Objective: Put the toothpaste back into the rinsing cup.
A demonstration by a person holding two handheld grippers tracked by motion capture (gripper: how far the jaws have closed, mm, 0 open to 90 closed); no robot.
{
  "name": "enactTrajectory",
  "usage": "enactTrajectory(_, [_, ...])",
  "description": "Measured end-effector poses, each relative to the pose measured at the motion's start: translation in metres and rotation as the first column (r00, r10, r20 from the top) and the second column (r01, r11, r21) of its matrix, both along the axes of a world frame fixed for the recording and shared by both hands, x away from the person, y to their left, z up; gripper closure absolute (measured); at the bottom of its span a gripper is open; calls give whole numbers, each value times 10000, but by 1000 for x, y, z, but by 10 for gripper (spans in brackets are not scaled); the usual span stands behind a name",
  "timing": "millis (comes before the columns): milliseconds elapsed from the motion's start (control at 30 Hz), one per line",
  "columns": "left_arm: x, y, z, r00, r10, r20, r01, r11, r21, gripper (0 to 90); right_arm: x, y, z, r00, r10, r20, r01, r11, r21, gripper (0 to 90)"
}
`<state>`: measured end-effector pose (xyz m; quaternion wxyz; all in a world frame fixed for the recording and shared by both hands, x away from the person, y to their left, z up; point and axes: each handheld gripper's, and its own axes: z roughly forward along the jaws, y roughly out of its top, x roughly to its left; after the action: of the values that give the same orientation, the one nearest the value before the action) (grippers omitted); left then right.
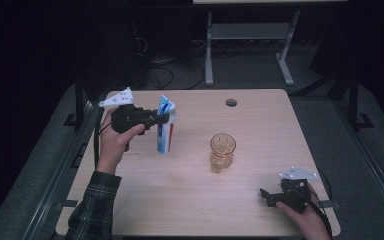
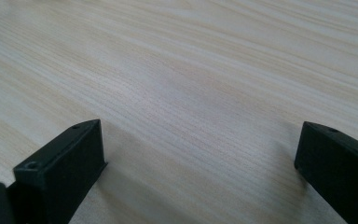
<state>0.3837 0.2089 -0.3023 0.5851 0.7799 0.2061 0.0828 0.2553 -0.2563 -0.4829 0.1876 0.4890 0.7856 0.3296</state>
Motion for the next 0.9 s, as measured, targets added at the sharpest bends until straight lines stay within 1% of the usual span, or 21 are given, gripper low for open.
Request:
enactTrajectory(233, [4, -23, 12, 9989, -409, 234, 409, 9992, -13, 739, 0, 0, 0, 10000, 5, -6, -5, 10000, 6, 7])
enactTrajectory(333, [5, -34, 16, 9978, -603, 290, 607, 9981, -112, 739, 0, 0, 0, 10000, 14, -6, -14, 10000, 9, 7])
enactTrajectory(600, [8, -57, 21, 9944, -988, 368, 994, 9949, -144, 739, 0, 0, 0, 10000, 49, 3, -49, 10000, 8, 7])
enactTrajectory(900, [12, -87, 26, 9894, -1391, 414, 1404, 9896, -314, 740, 0, 0, 0, 10000, 66, -4, -66, 10000, 11, 7])
